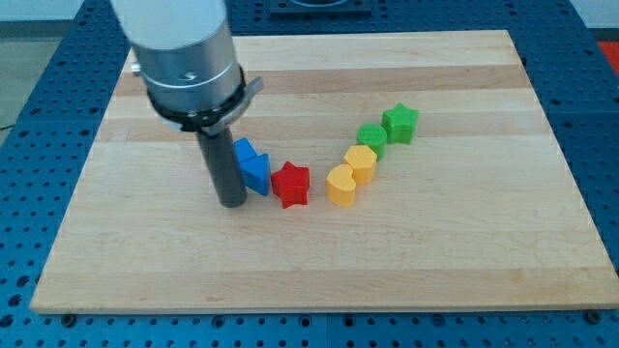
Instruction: Move the blue triangle to the top right of the blue cube
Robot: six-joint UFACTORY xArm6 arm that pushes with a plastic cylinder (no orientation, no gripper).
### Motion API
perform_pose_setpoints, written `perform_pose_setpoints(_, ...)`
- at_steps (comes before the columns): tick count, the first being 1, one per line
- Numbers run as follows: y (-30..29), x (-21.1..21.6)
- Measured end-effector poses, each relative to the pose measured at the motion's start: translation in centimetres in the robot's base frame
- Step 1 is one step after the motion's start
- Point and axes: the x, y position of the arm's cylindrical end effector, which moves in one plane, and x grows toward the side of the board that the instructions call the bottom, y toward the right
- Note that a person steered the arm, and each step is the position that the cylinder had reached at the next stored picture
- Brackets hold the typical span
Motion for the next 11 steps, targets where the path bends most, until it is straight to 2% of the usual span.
perform_pose_setpoints(2, 4.0, -3.6)
perform_pose_setpoints(3, 4.0, -6.0)
perform_pose_setpoints(4, 4.1, -5.4)
perform_pose_setpoints(5, 6.7, -5.2)
perform_pose_setpoints(6, 9.3, -6.8)
perform_pose_setpoints(7, 9.9, -10.5)
perform_pose_setpoints(8, 7.7, -11.3)
perform_pose_setpoints(9, 4.2, -9.1)
perform_pose_setpoints(10, 3.7, -8.8)
perform_pose_setpoints(11, 7.2, -10.0)
